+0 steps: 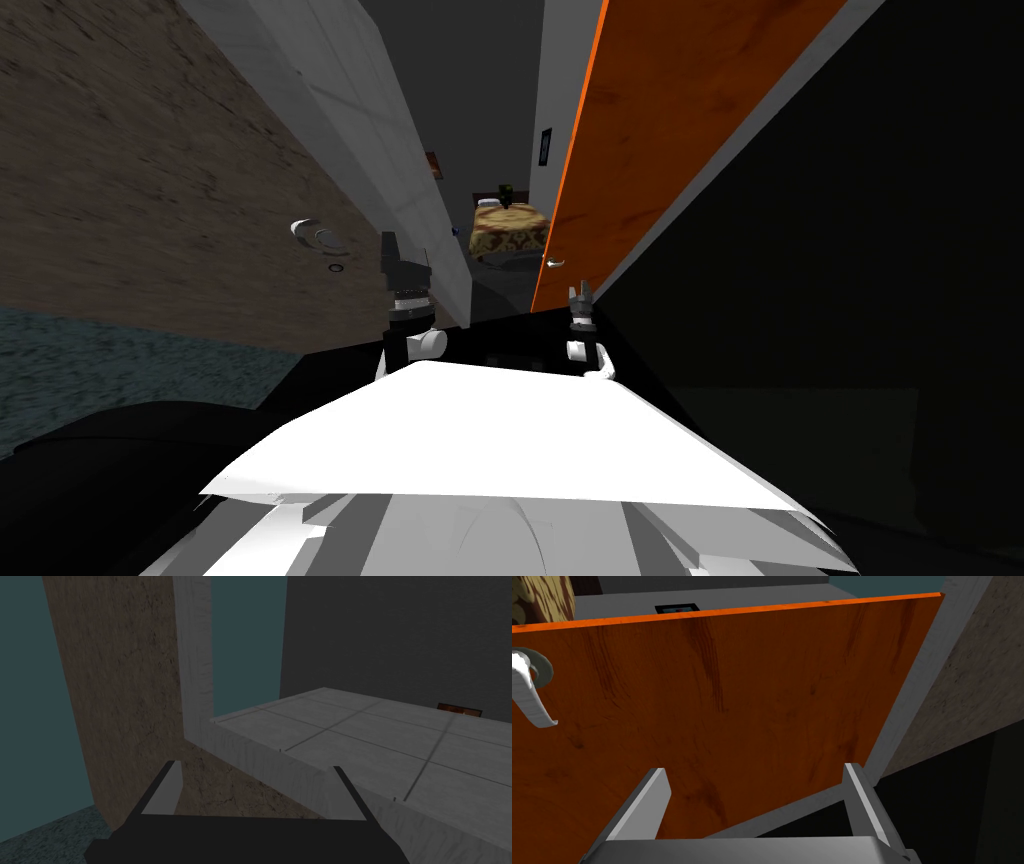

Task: Push the door open

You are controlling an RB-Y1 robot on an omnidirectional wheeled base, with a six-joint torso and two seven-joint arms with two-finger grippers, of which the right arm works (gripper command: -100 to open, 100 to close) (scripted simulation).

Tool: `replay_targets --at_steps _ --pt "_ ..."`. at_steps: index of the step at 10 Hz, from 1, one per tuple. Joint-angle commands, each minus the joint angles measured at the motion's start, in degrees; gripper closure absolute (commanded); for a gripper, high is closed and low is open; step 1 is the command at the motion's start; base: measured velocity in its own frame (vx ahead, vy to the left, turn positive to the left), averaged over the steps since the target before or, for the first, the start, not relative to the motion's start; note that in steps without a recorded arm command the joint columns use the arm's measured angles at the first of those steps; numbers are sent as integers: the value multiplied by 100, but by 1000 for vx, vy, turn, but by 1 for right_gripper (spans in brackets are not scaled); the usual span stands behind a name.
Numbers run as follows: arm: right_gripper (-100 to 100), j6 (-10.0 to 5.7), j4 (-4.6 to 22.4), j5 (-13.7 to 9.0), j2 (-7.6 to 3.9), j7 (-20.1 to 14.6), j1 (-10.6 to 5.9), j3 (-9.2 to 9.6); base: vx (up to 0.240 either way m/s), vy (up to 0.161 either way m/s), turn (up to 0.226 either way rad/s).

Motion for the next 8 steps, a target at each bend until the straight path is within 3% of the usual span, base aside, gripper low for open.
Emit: replay_targets --at_steps 1,8 --pt "-100 -36 282 28 -27 -31 -87 2 57 -46 19" --pt "-100 -166 1337 169 -62 -89 -537 27 63 -60 25"
